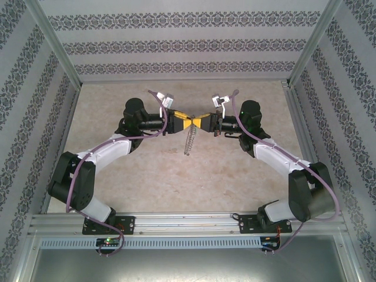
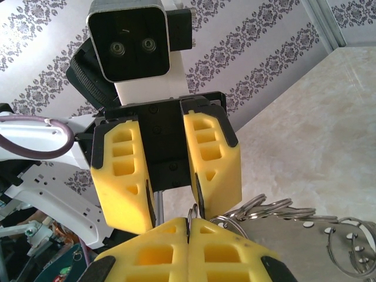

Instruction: Put the keys on the keyring

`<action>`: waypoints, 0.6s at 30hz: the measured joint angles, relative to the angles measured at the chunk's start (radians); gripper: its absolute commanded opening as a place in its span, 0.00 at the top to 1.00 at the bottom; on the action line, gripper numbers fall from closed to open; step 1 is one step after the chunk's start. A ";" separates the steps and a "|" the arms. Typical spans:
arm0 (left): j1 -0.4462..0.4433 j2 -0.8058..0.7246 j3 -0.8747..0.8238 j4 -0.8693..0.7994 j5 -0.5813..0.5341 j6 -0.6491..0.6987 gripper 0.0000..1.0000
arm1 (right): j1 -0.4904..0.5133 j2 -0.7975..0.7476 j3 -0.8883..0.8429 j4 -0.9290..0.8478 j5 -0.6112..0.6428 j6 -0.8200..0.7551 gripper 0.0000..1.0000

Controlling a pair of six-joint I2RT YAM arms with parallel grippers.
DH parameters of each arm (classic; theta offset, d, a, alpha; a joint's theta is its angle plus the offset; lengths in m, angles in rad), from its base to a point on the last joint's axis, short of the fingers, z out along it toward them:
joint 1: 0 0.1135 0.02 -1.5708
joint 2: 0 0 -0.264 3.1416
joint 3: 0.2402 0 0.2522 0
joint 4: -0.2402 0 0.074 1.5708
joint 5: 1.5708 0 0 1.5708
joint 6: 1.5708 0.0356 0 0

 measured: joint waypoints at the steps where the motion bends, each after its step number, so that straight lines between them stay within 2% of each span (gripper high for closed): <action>1: -0.001 0.000 0.000 -0.003 0.000 0.002 0.71 | 0.000 0.000 0.000 0.000 0.000 0.002 1.00; 11: -0.001 0.000 0.000 -0.008 -0.005 0.008 0.85 | 0.000 0.000 0.000 0.004 -0.001 0.002 1.00; 15: -0.001 0.000 0.000 -0.008 -0.005 0.008 0.86 | 0.000 0.002 0.000 0.012 -0.002 0.006 1.00; 18: -0.006 0.000 0.000 -0.008 -0.008 0.008 0.93 | 0.000 0.003 0.000 0.019 -0.008 0.008 1.00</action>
